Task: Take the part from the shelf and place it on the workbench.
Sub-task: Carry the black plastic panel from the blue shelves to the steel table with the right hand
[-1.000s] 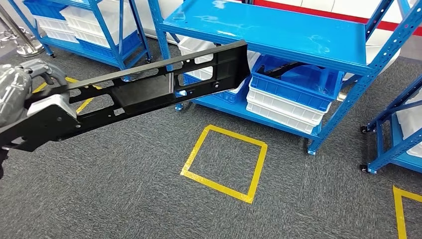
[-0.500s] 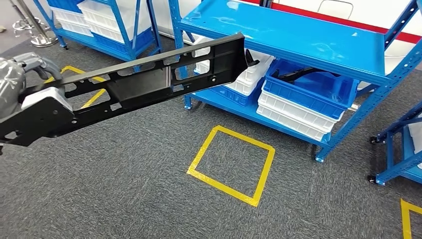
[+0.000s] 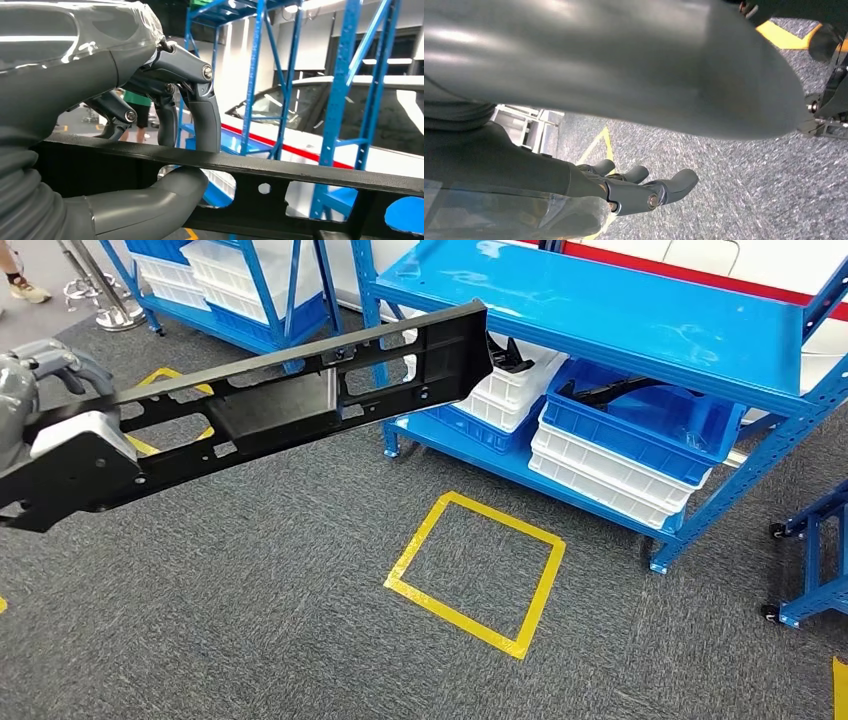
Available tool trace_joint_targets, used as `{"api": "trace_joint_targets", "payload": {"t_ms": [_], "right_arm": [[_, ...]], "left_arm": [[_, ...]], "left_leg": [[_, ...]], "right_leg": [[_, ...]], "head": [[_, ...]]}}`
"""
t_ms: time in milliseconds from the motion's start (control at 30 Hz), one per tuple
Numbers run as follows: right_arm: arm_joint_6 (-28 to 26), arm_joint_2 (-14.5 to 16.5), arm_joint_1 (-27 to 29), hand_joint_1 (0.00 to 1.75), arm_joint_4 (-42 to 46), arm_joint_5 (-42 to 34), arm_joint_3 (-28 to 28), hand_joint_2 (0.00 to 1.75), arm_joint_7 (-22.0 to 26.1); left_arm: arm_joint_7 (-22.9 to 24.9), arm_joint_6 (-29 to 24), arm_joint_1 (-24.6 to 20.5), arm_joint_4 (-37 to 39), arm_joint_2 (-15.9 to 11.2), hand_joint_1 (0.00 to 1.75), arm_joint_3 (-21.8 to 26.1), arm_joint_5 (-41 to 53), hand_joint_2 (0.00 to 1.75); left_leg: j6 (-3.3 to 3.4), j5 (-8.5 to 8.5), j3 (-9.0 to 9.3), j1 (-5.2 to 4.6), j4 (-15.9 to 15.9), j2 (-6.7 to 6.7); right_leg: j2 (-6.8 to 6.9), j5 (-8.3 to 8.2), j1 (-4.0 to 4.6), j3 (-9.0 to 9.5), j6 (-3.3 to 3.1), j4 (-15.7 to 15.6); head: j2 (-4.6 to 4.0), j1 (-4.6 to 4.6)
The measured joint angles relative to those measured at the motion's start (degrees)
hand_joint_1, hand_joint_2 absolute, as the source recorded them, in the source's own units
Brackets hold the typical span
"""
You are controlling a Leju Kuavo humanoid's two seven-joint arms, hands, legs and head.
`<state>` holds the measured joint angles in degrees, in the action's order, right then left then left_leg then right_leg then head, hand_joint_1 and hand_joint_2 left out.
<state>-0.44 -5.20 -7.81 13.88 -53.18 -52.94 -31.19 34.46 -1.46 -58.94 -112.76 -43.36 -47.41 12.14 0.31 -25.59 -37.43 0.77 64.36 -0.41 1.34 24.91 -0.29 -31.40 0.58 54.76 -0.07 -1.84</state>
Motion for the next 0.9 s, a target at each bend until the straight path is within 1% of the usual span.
{"api": "trace_joint_targets", "payload": {"t_ms": [33,67,100,133,200,233,267,300,333,367,400,433,467,500,533,567,600,633,667,700,733,767,800,867,900], "right_arm": [[0.0,0.1,0.0,0.0,0.0,-0.1,0.0,0.0,0.0],[0.0,0.1,0.0,0.0,0.0,-0.2,0.0,0.0,0.0],[0.0,0.1,0.1,0.0,0.0,-0.3,0.0,0.0,0.0],[0.0,0.1,0.1,0.0,0.0,-0.3,0.0,0.0,0.0],[0.0,0.1,0.1,0.0,0.0,-0.4,0.0,0.0,0.0],[0.0,0.1,0.1,0.0,0.0,-0.5,0.0,0.0,0.0],[0.0,0.1,0.1,0.0,0.0,-0.7,0.0,0.0,0.0],[0.0,0.1,0.2,0.0,0.0,-0.8,0.0,0.0,0.0],[0.0,0.1,0.2,0.0,0.0,-1.0,0.0,0.0,0.0],[0.0,0.1,0.3,0.0,0.0,-1.1,0.0,0.0,0.0],[0.0,0.2,0.4,0.0,0.0,-1.2,0.0,0.0,0.0],[0.0,0.2,0.5,0.0,0.0,-1.3,0.0,0.0,0.0],[0.0,0.2,0.5,0.0,0.0,-1.3,0.0,0.0,0.0],[0.0,0.2,0.5,0.0,0.0,-1.4,0.0,0.0,0.0],[0.0,0.1,0.5,0.0,0.0,-1.4,0.0,0.0,0.0],[0.0,0.1,0.6,0.0,0.0,-1.5,0.1,0.0,0.0],[0.0,0.1,0.6,0.0,0.0,-1.5,0.1,0.0,0.0],[0.0,0.1,0.6,0.0,0.0,-1.5,0.1,0.0,0.0],[0.0,0.1,0.6,0.0,0.0,-1.5,0.1,0.0,0.1],[0.0,0.1,0.5,0.0,0.0,-1.5,0.1,0.0,0.1],[0.0,0.1,0.5,0.0,0.0,-1.5,0.1,0.0,0.1],[0.0,0.1,0.4,0.0,0.0,-1.5,0.1,0.0,0.1],[0.0,0.1,0.4,0.0,0.0,-1.5,0.1,0.0,0.1],[0.0,0.0,0.5,0.0,-0.1,-1.5,0.1,0.0,0.0],[0.0,0.0,0.5,0.0,-0.1,-1.6,0.1,0.0,0.0]], "left_arm": [[0.0,0.1,-0.3,0.0,-0.1,1.75,0.0,0.0,1.75],[0.0,0.2,-0.6,0.0,-0.1,1.75,0.0,0.0,1.75],[0.1,0.2,-0.9,0.0,-0.2,1.75,0.0,0.0,1.75],[0.1,0.3,-1.0,0.0,-0.2,1.75,0.1,0.0,1.75],[0.2,0.3,-1.1,0.0,-0.2,1.75,0.1,0.0,1.75],[0.2,0.4,-1.2,0.0,-0.2,1.75,0.1,0.0,1.75],[0.2,0.4,-1.2,0.0,-0.3,1.75,0.1,-0.1,1.75],[0.2,0.4,-1.3,0.0,-0.3,1.75,0.1,-0.1,1.75],[0.3,0.4,-1.3,0.0,-0.3,1.75,0.1,-0.1,1.75],[0.3,0.4,-1.3,0.0,-0.3,1.75,0.1,-0.2,1.75],[0.2,0.4,-1.2,0.0,-0.3,1.75,0.0,-0.2,1.75],[0.2,0.4,-1.1,0.0,-0.3,1.75,0.0,-0.3,1.75],[0.2,0.3,-1.0,0.0,-0.3,1.75,0.0,-0.3,1.75],[0.2,0.3,-1.0,0.0,-0.3,1.75,0.0,-0.3,1.75],[0.2,0.3,-1.0,0.0,-0.3,1.75,0.0,-0.3,1.75],[0.2,0.3,-1.0,0.0,-0.3,1.75,0.0,-0.3,1.75],[0.2,0.3,-1.0,0.0,-0.3,1.75,0.0,-0.3,1.75],[0.2,0.3,-1.0,0.0,-0.4,1.75,0.1,-0.3,1.75],[0.2,0.3,-1.0,0.0,-0.4,1.75,0.1,-0.3,1.75],[0.2,0.3,-1.0,0.0,-0.5,1.75,0.1,-0.3,1.75],[0.2,0.3,-1.0,0.0,-0.5,1.75,0.1,-0.3,1.75],[0.2,0.3,-1.1,-0.1,-0.6,1.75,0.2,-0.3,1.75],[0.2,0.3,-1.1,-0.1,-0.6,1.75,0.2,-0.3,1.75],[0.2,0.3,-1.0,-0.2,-0.7,1.75,0.2,-0.3,1.75],[0.2,0.3,-0.9,-0.2,-0.7,1.75,0.2,-0.3,1.75]], "left_leg": [[0.16,1.51,2.08,-0.19,-4.2,0.58],[0.43,2.5,3.61,-0.36,-7.3,1.01],[0.72,2.88,4.45,-0.55,-9.0,1.25],[1.01,2.8,4.59,-0.75,-9.5,1.2],[1.64,3.04,4.56,-0.66,-9.6,0.72],[1.98,3.14,4.62,-0.56,-9.7,0.53],[2.3,3.24,4.72,-0.45,-9.8,0.38],[2.53,3.27,4.78,-0.4,-9.8,0.24],[2.69,3.25,4.78,-0.41,-9.8,0.07],[2.76,3.25,4.78,-0.44,-9.8,-0.13],[2.78,3.24,4.78,-0.45,-9.8,-0.41],[2.77,3.23,4.81,-0.45,-9.8,-0.73],[2.74,3.21,4.87,-0.43,-9.8,-1.1],[2.68,3.18,4.95,-0.41,-9.8,-1.46],[2.56,3.11,4.96,-0.48,-9.7,-1.78],[2.38,3.07,4.9,-0.55,-9.6,-2.11],[2.15,3.07,4.77,-0.62,-9.6,-2.38],[1.87,3.11,4.64,-0.63,-9.6,-2.62],[1.58,3.17,4.55,-0.53,-9.6,-2.84],[1.31,3.03,4.39,-0.39,-9.5,-2.78],[1.05,2.45,4.04,-0.3,-8.7,-2.42],[0.79,1.25,3.17,-0.27,-6.8,-1.9],[0.57,-0.53,1.66,-0.22,-3.4,-1.28],[0.18,-4.13,-2.2,-0.16,5.0,-0.66],[0.1,-4.94,-3.61,-0.13,8.0,-0.6]], "right_leg": [[0.13,0.11,0.15,0.04,0.17,0.1],[0.27,0.21,0.28,0.05,0.36,0.1],[0.41,0.28,0.41,0.03,0.55,0.1],[0.57,0.31,0.49,-0.01,0.75,0.1],[0.71,0.62,0.37,-0.04,1.2,0.4],[0.47,1.42,0.3,-0.43,1.44,1.4],[0.08,2.79,0.25,-1.36,1.64,3.6],[-0.39,4.67,0.17,-2.96,1.77,7.1],[-0.66,6.63,0.17,-5.02,1.85,11.4],[-0.79,8.05,0.15,-7.0,1.9,15.3],[-0.82,8.5,0.13,-8.33,1.93,17.8],[-0.83,7.75,0.1,-8.54,1.92,17.8],[-0.9,5.95,0.04,-7.54,1.89,15.4],[-1.18,3.6,-0.05,-5.63,1.83,11.2],[-1.76,1.73,-0.14,-3.53,1.78,6.8],[-2.26,0.5,-0.23,-1.94,1.71,3.3],[-2.64,-0.01,-0.23,-1.04,1.63,1.3],[-2.78,0.06,-0.12,-0.78,1.5,0.7],[-2.51,-0.03,-0.04,-0.82,1.26,0.5],[-2.22,-0.14,0.0,-0.78,0.97,0.5],[-1.97,-0.24,-0.01,-0.73,0.64,0.3],[-1.69,-0.33,-0.1,-0.68,0.33,0.2],[-1.44,-0.35,-0.14,-0.64,0.12,0.2],[-0.92,-0.29,-0.03,-0.64,-0.12,0.2],[-0.63,-0.26,0.03,-0.64,-0.14,0.2]], "head": [[0.0,0.0],[0.0,-0.03],[0.0,-0.06],[0.0,-0.09],[0.0,-0.1],[0.0,-0.11],[0.0,-0.12],[0.0,-0.14],[0.0,-0.16],[0.0,-0.17],[0.0,-0.17],[0.0,-0.17],[0.0,-0.17],[0.0,-0.17],[0.0,-0.16],[0.0,-0.14],[0.0,-0.11],[0.0,-0.09],[0.0,-0.09],[0.0,-0.09],[0.0,-0.07],[0.0,-0.05],[0.0,-0.02],[0.0,0.0],[0.0,0.0]]}}
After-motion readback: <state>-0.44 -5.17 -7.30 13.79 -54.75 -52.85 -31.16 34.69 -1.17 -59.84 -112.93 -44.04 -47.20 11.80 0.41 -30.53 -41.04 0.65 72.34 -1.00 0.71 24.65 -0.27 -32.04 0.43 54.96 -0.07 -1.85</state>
